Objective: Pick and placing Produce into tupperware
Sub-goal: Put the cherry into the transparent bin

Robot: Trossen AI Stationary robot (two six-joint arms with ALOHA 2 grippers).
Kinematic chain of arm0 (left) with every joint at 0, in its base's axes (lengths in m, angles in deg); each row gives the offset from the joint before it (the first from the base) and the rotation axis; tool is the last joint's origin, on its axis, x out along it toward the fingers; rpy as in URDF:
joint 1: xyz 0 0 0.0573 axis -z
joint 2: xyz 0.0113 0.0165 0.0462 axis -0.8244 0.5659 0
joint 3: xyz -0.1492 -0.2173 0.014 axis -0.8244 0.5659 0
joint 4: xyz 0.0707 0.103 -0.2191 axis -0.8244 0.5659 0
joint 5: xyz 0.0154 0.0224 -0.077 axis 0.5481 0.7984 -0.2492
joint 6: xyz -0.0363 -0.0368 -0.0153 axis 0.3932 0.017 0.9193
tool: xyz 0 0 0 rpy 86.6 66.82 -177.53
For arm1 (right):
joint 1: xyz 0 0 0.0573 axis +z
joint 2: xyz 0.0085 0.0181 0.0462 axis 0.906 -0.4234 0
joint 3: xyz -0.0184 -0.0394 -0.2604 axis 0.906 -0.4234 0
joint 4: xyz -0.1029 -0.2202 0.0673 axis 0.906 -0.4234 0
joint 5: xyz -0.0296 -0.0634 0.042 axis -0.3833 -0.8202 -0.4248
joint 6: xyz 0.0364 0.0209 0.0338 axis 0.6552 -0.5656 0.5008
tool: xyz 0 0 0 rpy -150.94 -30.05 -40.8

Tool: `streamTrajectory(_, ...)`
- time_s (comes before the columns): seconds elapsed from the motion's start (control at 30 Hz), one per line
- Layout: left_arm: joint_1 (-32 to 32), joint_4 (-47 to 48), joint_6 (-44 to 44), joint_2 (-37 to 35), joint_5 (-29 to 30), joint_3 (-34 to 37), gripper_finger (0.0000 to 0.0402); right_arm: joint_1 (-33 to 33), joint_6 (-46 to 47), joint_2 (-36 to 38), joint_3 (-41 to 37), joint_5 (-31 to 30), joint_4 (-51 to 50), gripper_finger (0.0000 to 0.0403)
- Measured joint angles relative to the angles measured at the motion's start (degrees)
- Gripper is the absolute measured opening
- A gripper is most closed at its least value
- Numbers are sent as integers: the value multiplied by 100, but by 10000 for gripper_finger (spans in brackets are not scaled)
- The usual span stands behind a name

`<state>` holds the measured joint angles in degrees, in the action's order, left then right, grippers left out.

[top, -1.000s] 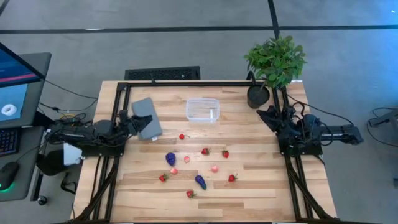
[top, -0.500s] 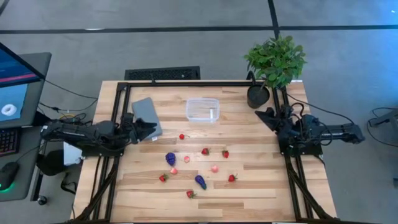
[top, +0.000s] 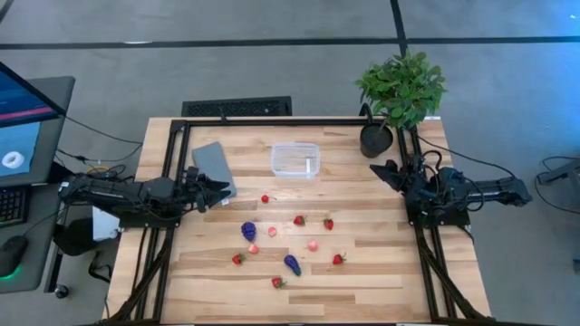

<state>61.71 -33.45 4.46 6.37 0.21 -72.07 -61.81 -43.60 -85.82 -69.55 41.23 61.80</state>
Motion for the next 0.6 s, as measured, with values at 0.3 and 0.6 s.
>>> streamTrajectory(0.3,0,24,0,-2,0,-2,320,-108,2,0,0,-18,-3,260)
streamTrajectory(0.6,0,37,0,-2,1,-4,320,-104,5,0,0,-30,-1,260)
